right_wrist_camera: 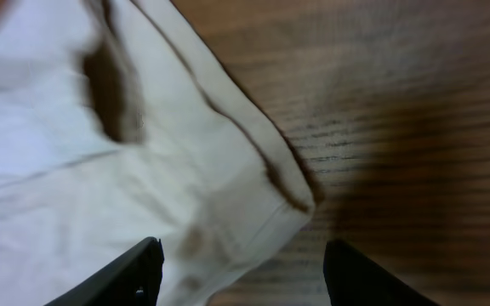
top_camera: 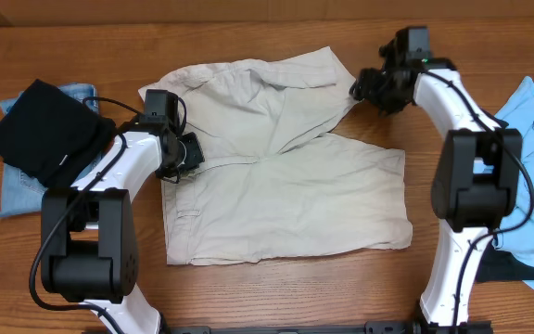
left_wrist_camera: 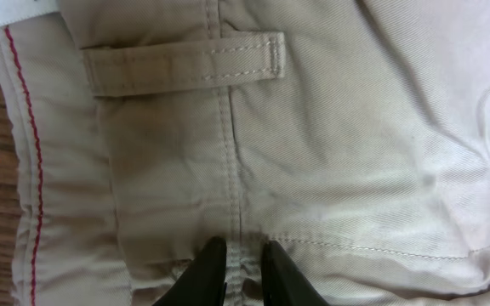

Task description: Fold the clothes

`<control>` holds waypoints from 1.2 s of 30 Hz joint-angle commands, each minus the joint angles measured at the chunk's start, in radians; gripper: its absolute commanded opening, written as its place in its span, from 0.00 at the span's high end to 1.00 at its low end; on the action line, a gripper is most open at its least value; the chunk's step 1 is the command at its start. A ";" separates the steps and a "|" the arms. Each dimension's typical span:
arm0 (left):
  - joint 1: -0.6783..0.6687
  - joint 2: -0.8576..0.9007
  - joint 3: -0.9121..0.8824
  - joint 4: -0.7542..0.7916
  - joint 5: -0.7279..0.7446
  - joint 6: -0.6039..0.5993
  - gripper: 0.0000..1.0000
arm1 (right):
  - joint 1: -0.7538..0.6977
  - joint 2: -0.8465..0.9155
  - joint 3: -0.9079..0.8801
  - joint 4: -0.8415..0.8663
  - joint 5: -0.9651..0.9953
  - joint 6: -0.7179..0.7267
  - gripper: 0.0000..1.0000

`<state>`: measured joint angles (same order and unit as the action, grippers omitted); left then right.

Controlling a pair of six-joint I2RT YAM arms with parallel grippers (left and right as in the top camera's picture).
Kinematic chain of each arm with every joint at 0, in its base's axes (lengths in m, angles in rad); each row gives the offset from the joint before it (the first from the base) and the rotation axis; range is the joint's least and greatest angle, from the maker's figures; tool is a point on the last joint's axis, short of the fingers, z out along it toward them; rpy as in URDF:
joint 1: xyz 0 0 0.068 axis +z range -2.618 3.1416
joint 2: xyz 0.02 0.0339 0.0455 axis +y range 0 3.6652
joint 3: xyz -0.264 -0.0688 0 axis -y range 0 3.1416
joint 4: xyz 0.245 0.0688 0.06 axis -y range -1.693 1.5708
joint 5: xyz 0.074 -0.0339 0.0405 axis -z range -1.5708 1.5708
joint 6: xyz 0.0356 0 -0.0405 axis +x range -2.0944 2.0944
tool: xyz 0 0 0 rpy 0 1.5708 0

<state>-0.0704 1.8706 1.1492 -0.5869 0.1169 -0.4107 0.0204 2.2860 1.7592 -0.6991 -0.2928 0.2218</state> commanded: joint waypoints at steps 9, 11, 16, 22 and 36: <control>0.003 0.015 0.011 -0.010 0.004 0.022 0.80 | 0.002 0.029 -0.003 0.082 -0.053 -0.013 0.92; 0.003 0.015 0.011 -0.012 0.004 0.022 0.80 | -0.007 0.028 -0.003 0.056 -0.024 -0.012 0.96; 0.003 0.015 0.011 -0.023 0.003 0.023 0.80 | -0.074 0.021 0.036 -0.121 0.249 0.215 0.96; 0.003 0.015 0.011 -0.022 0.003 0.022 0.80 | -0.144 -0.014 0.049 -0.249 0.273 0.314 0.96; 0.003 0.015 0.011 -0.022 0.003 0.022 0.80 | -0.134 -0.138 0.151 -0.283 0.266 0.174 0.65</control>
<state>-0.0708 1.8706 1.1511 -0.6064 0.1204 -0.4107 -0.1226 2.2700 1.8244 -0.9955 -0.0406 0.4679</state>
